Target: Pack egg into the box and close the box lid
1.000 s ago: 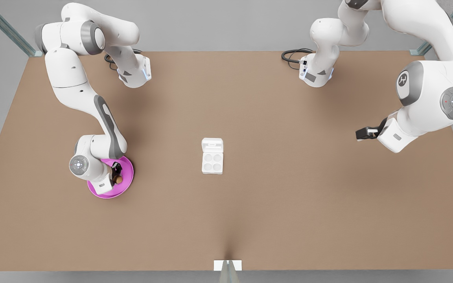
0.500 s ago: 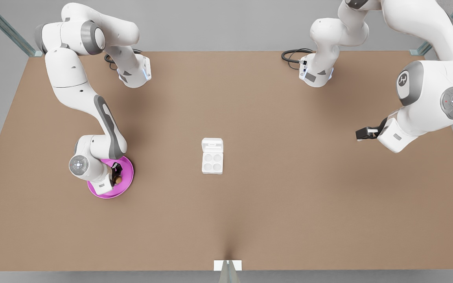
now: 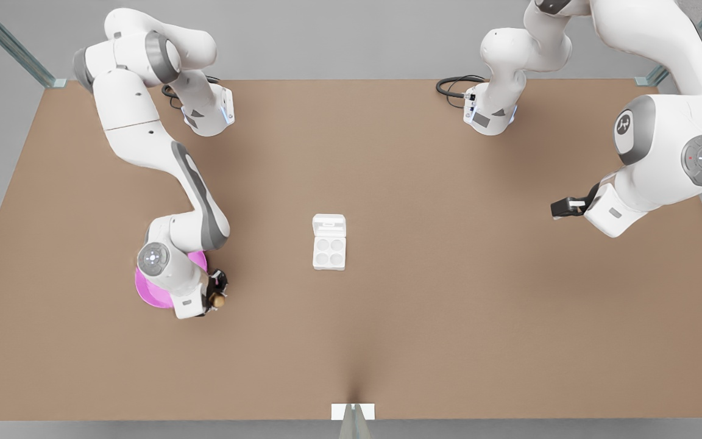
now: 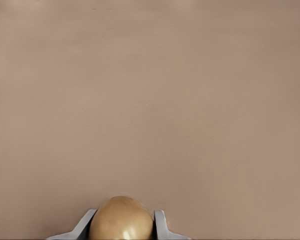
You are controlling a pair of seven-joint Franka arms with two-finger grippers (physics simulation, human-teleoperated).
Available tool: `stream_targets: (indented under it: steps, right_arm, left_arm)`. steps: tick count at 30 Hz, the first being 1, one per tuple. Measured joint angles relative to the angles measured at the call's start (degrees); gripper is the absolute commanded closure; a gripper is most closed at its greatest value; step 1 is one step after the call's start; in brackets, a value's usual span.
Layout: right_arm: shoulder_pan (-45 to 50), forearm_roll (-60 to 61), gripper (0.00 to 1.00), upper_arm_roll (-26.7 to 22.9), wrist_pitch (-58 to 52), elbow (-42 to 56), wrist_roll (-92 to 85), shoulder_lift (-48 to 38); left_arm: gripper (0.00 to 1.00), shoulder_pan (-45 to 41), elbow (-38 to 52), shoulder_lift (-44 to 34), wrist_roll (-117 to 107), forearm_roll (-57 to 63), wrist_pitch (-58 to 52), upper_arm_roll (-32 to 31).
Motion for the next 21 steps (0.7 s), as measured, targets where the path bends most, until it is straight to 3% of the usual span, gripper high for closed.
stream_targets:
  steps: [8, 21]
  right_arm:
    - [13.3, 3.5, 0.40, 1.6, -3.2, 4.5, 5.7, 3.1]
    - [17.9, 3.3, 0.39, 4.6, -7.4, 5.0, 7.7, 4.6]
  left_arm:
    - [0.00, -0.1, 0.0, 0.0, -0.4, 0.0, -0.1, -0.1]
    - [0.00, -0.1, 0.0, 0.0, -0.8, 0.0, -0.1, -0.2]
